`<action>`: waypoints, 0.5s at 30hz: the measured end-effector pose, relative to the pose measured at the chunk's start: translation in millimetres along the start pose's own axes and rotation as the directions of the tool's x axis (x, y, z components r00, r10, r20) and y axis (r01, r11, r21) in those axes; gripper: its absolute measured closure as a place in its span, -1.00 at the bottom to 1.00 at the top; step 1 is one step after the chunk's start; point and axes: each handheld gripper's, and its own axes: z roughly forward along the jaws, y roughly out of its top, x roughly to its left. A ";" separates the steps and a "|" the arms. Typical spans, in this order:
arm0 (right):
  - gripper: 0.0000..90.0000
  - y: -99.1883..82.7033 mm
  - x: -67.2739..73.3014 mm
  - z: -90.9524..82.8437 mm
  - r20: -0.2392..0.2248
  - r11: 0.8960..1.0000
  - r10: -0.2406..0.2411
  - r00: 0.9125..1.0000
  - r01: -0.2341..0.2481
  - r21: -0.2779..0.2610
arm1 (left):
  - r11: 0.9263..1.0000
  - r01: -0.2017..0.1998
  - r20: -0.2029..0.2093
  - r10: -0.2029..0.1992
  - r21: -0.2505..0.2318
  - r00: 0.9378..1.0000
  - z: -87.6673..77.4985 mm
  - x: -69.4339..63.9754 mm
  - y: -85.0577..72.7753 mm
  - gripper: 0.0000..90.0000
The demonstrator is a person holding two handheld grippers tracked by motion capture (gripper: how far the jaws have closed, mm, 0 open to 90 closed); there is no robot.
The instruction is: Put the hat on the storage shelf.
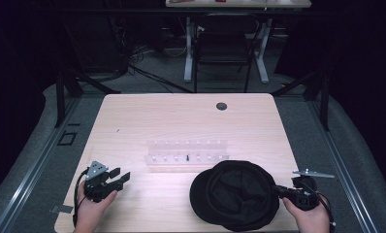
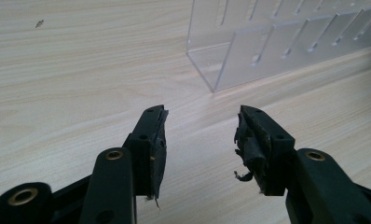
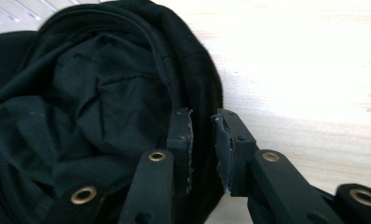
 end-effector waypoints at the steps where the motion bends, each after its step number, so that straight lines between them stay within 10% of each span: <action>1: 0.68 2.5 -0.7 0.5 0.004 1.000 -0.009 1.000 0.009 0.011 | 1.000 0.002 0.000 -0.002 0.001 1.000 0.0 0.1 0.0 0.15; 15: 0.68 38.7 0.2 10.1 0.009 0.957 -0.073 0.997 0.068 0.281 | 1.000 0.001 0.005 -0.001 0.001 1.000 0.3 -0.2 -0.3 0.14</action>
